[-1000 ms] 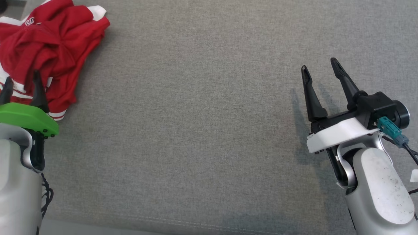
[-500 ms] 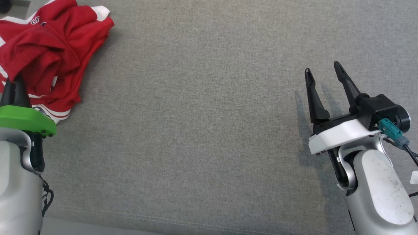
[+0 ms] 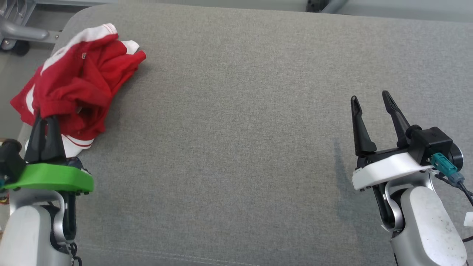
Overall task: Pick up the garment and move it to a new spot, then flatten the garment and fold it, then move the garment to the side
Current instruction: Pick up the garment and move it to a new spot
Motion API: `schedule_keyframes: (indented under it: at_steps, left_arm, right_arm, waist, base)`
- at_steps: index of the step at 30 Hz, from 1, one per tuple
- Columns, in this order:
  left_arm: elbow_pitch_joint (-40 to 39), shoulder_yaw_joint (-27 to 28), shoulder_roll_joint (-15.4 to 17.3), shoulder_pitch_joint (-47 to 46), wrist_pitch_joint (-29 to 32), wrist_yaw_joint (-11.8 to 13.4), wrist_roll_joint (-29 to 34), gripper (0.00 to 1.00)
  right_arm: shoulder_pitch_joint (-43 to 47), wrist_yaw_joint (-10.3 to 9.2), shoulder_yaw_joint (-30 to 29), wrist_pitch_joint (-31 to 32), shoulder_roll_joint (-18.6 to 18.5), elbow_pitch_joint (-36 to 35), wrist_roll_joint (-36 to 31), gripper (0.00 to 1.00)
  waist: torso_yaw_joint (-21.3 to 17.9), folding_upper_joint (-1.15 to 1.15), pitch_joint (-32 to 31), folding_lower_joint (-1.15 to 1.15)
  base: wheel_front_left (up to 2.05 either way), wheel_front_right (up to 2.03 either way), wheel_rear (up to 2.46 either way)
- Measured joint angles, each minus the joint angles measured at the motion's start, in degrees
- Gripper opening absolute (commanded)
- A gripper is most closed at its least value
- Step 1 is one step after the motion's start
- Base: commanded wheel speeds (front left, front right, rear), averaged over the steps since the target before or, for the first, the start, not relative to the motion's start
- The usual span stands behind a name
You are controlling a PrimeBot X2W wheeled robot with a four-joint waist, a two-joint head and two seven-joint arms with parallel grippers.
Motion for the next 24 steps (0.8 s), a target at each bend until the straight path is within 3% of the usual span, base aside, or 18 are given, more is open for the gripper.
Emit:
schedule_keyframes:
  at_steps: [5, 12, 18, 24]
  left_arm:
    - [-12.9, -1.8, -0.6, 7.4, 4.5, 2.5, 1.3, 0.0]
    - [-23.6, -6.4, -1.3, 12.7, 10.1, 3.6, 2.7, 0.0]
    - [-25.6, -12.5, -2.5, 12.3, 12.7, 1.2, 3.4, 0.0]
    - [-24.8, -17.5, -4.8, 6.3, 13.9, -1.2, 4.5, 0.0]
  right_arm:
    - [1.6, 0.0, -0.5, -0.5, 0.4, 0.2, 0.6, 1.0]
    - [2.6, 0.0, -0.2, -0.7, 1.0, 0.1, 1.2, 1.0]
    - [2.9, 0.0, -0.1, -0.9, 1.2, -0.2, 2.0, 1.0]
    - [2.3, 0.0, 0.4, -1.5, 1.3, -0.5, 3.0, 1.0]
  waist:
    - [-1.4, 0.0, -2.4, 0.0]
    - [-5.2, 0.0, -4.0, 0.0]
    - [-9.8, 0.0, -4.5, 0.0]
    - [-15.4, 0.0, -3.8, 0.0]
  base:
    - [0.0, 0.0, 0.0]
    - [0.0, 0.0, 0.0]
    - [0.0, 0.0, 0.0]
    - [0.0, 0.0, 0.0]
